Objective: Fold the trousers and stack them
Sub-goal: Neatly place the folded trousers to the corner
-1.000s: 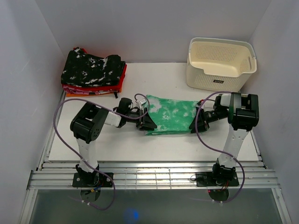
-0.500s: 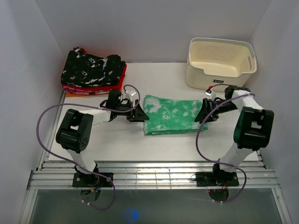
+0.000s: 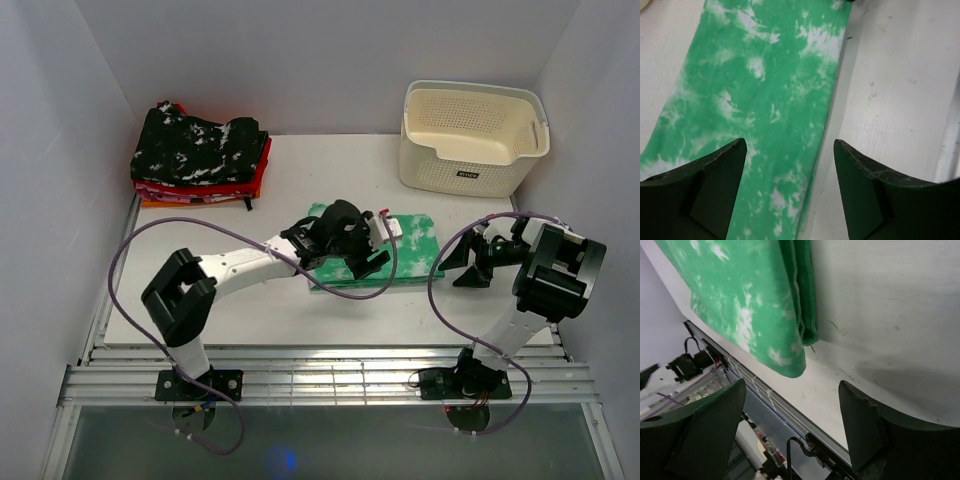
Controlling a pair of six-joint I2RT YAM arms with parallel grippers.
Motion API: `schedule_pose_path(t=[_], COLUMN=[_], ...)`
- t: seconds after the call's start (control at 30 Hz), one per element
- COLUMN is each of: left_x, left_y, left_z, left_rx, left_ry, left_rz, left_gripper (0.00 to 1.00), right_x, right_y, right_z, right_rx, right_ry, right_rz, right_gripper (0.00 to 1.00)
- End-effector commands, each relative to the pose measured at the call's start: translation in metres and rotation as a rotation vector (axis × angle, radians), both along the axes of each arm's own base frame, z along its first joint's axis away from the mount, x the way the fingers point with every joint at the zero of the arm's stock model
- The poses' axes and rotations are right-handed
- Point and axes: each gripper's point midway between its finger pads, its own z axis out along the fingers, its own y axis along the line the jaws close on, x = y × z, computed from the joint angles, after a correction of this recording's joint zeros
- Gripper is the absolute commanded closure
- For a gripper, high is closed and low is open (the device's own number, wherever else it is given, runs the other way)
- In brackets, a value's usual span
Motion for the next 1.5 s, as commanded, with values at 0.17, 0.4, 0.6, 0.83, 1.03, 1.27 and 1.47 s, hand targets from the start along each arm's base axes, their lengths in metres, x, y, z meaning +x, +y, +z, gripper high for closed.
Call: schedule_pose_path(t=[0.17, 0.4, 0.6, 0.83, 1.03, 1.27, 1.47], left_x=[0.013, 0.005, -0.003, -0.007, 0.006, -0.004, -0.008], left_y=[-0.047, -0.066, -0.07, -0.064, -0.062, -0.058, -0.06], left_z=[-0.057, -0.092, -0.115, -0.138, -0.112, -0.106, -0.098], left_rx=[0.127, 0.161, 0.195, 0.22, 0.125, 0.096, 0.055], left_ry=[-0.288, -0.293, -0.273, -0.18, -0.047, 0.022, 0.063], left_rz=[-0.064, -0.106, -0.123, -0.142, -0.125, -0.189, -0.201], left_gripper=[0.18, 0.16, 0.22, 0.68, 1.0, 1.0, 1.0], right_x=[0.018, 0.011, 0.012, 0.014, 0.01, 0.024, 0.032], right_y=[0.001, 0.005, 0.008, 0.01, 0.015, 0.026, 0.045], right_z=[0.015, 0.0, -0.003, -0.005, -0.014, -0.01, -0.015], right_rx=[0.112, 0.124, 0.144, 0.16, 0.159, 0.189, 0.207], right_ry=[-0.053, -0.016, -0.006, -0.011, 0.016, -0.009, -0.002], right_rz=[-0.098, -0.122, -0.146, -0.167, -0.17, -0.185, -0.167], right_gripper=[0.11, 0.1, 0.1, 0.1, 0.1, 0.1, 0.1])
